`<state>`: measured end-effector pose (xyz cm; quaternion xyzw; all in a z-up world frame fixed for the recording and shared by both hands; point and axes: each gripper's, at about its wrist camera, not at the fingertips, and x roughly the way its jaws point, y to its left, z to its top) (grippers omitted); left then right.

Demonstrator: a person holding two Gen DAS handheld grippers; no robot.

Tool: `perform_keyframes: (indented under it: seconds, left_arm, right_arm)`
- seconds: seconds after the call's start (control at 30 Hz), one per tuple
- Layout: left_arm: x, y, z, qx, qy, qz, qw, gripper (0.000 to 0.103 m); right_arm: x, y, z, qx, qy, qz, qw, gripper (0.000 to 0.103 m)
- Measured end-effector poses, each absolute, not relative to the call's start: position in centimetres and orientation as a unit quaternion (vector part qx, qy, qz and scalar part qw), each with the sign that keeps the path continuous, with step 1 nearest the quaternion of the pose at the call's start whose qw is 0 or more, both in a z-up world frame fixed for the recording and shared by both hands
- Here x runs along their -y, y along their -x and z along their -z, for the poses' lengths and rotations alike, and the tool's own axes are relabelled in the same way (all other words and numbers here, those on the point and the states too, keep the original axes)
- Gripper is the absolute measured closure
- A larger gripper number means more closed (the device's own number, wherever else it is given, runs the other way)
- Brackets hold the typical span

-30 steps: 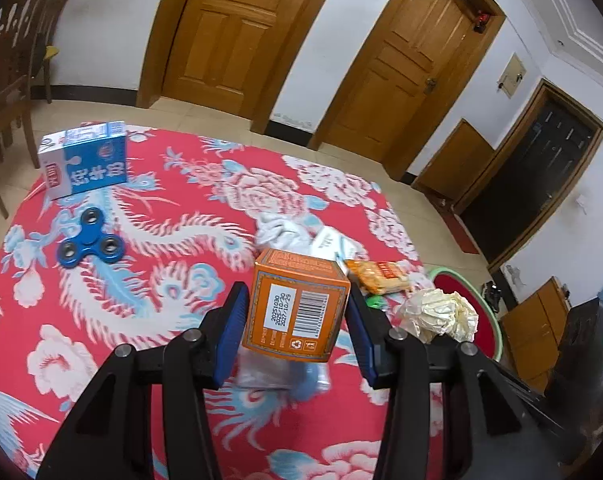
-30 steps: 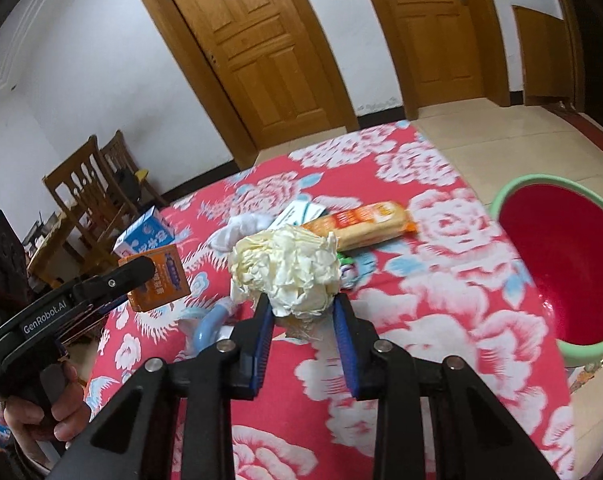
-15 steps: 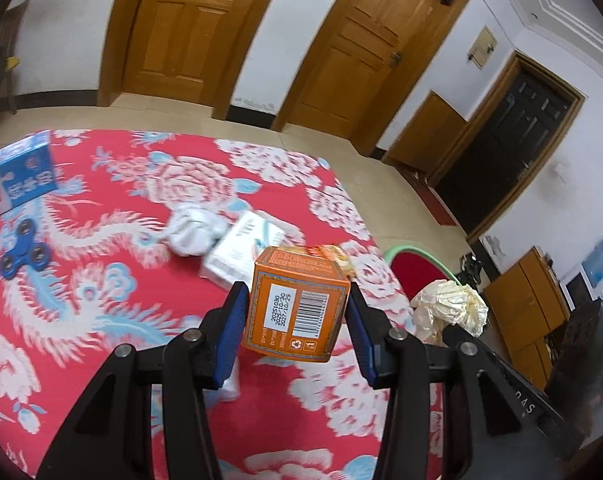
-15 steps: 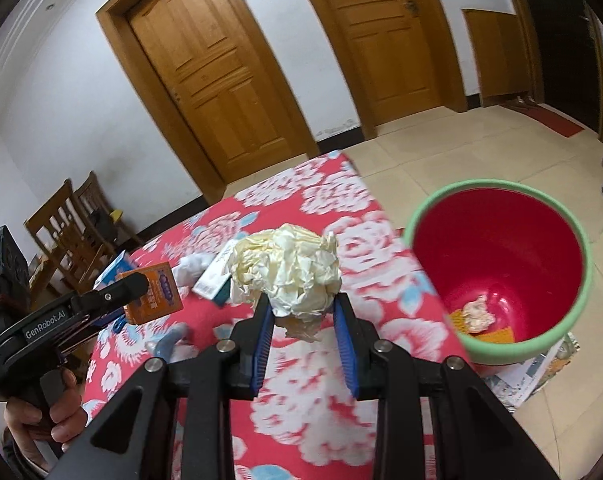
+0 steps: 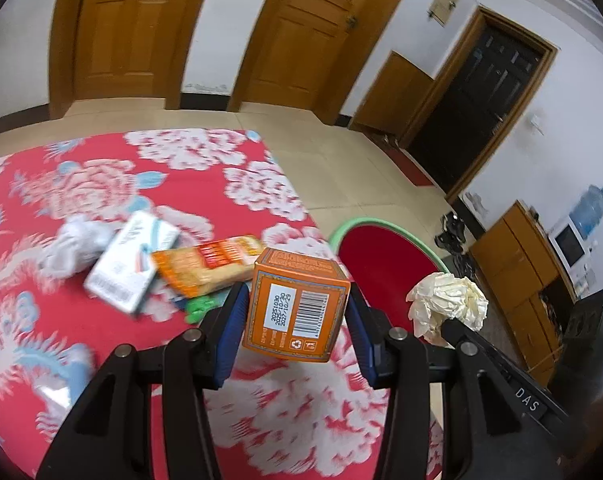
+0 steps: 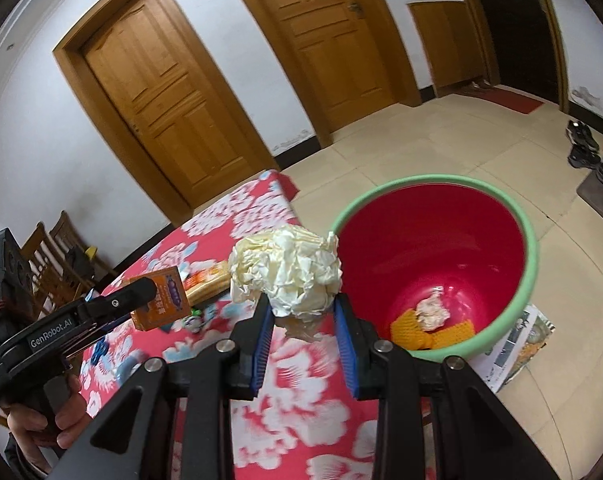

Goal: Collect trash
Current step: 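Carry the orange box and crumpled paper over the red bucket with both tools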

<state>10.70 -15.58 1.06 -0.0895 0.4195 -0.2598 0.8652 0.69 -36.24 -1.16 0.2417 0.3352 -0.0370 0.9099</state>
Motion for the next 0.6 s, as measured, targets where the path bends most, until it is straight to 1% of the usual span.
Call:
perform_keyframes:
  seconds: [0.33,0.6]
  left_arm:
    - [21.0,-11.9,-0.3,-0.425,0.055,0.290,0.856,0.054]
    - [24.5,-12.6,0.8,-0.433,0.033,0.308,0.847,0.054]
  right_arm:
    - [40.4,-0.3,2.4,-0.337,-0.262,0.071,0.901,0.070]
    - [43.4,-0.5,4.5,-0.350,-0.274,0.103,0.890,0.069]
